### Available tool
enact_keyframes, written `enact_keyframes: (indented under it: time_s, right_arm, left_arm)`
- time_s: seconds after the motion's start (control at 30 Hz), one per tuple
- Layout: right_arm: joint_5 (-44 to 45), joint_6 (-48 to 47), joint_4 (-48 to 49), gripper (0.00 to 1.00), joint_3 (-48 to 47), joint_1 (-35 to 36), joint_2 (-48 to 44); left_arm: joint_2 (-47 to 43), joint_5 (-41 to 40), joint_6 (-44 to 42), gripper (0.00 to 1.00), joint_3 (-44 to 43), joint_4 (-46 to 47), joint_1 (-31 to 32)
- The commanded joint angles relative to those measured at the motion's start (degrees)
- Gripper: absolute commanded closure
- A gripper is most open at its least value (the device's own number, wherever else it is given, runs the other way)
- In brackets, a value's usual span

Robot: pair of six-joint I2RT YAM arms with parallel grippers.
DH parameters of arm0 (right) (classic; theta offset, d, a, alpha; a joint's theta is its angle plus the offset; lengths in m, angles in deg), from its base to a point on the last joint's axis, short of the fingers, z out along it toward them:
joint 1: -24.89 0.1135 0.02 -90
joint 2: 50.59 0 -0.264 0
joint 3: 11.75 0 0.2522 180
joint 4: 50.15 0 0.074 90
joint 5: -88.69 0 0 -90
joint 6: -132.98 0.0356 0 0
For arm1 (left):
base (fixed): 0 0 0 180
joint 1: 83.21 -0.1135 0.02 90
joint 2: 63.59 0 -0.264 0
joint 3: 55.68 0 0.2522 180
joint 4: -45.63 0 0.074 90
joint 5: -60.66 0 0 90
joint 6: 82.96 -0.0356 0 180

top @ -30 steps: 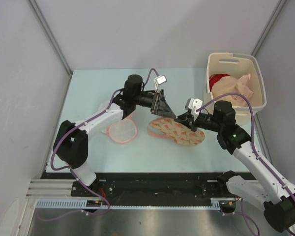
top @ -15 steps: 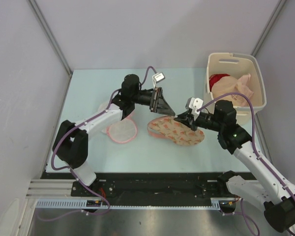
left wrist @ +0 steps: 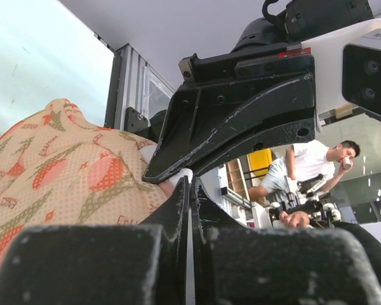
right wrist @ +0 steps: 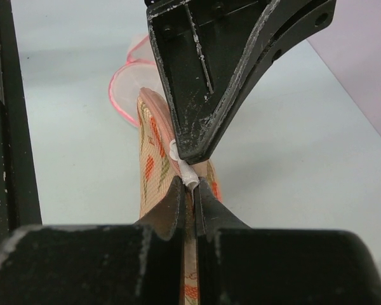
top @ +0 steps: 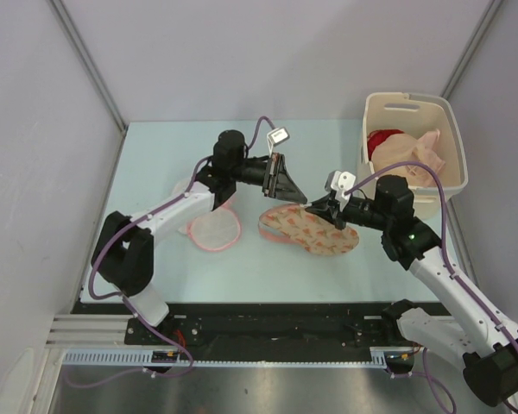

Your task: Unzip the laundry bag and remove the bra

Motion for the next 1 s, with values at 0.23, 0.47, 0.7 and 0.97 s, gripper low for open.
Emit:
enact_keyframes:
  time_s: [0.23, 0.47, 0.7, 0.97]
  right_arm:
    - [8.4, 0.6, 0.0, 1.0, -1.0, -0.4, 0.4]
    - [13.7, 6.1, 8.1, 1.0, 4.7, -1.6, -4.2]
    - [11.8, 23.5, 27.3, 1.0, 12.1, -10.2, -9.3]
    - [11.4, 44.9, 48.7, 1.0, 17.9, -12.1, -6.2]
  left_arm:
    - [-8.3, -2.8, -13.6, 1.0, -3.3, -14.9, -2.0]
    - [-12.6, -7.0, -16.4, 1.0, 3.1, -17.2, -5.4]
    - [-20.6, -10.6, -16.8, 1.0, 11.6, -17.0, -13.5]
    - [-17.3, -11.8, -4.9, 1.0, 21.5, 0.3, -14.6]
